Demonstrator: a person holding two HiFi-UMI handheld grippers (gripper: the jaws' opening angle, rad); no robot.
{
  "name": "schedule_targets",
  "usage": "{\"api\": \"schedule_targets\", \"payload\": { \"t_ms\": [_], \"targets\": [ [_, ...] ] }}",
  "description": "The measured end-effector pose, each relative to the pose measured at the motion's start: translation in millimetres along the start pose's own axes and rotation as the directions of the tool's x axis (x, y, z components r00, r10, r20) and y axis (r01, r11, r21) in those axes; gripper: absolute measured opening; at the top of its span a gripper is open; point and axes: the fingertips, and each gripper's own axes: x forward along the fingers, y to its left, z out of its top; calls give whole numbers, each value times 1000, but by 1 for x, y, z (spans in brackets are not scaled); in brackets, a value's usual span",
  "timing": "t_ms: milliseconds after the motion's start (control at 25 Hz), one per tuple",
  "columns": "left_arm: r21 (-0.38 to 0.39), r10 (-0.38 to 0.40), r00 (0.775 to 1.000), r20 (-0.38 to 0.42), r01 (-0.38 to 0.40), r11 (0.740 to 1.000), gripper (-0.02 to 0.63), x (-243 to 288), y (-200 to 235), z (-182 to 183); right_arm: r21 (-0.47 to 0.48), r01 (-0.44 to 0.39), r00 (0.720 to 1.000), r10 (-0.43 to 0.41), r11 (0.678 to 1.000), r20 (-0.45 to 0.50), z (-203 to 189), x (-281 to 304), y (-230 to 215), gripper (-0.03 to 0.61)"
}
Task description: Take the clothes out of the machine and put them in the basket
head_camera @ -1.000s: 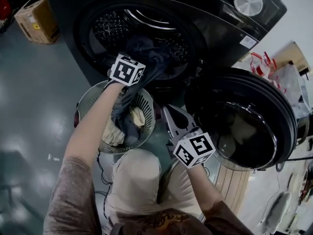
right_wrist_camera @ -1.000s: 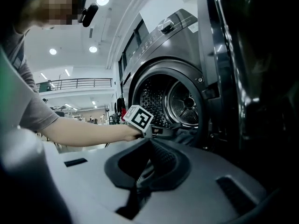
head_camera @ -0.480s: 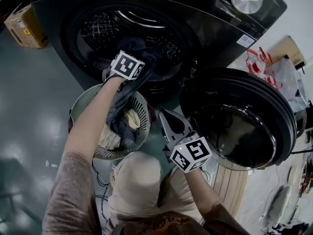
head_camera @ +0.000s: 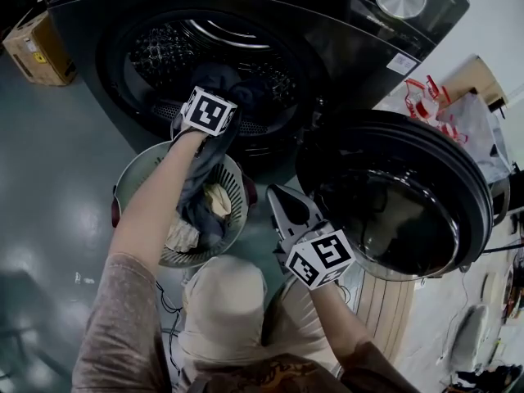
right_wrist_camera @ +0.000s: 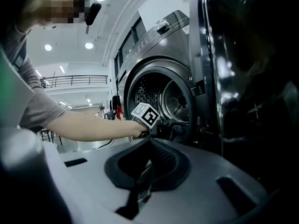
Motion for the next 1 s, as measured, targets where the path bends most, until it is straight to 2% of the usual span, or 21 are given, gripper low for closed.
{"api": "schedule_targets", "payload": {
  "t_ms": [120,320,560,1000],
  "targets": [
    [-83,-34,998,54,38,996,21,-12,-4,4,-6,-6,1000,6,1000,6,3,-1,1,-3],
    [-99,-61,989,132,75,992,18,-53,-20,8,-12,-22,1000,22,1000,16,7,-2,4,-3],
    [-181,-69,972,224,111,977,17,-126,-32,2,-16,-58,998,58,998,39,15,-4,12,-3],
    [-311,8,966,259,75,947,17,-262,-48,-59,-28,-189,980,191,981,57,22,15,54,-3]
  ]
}}
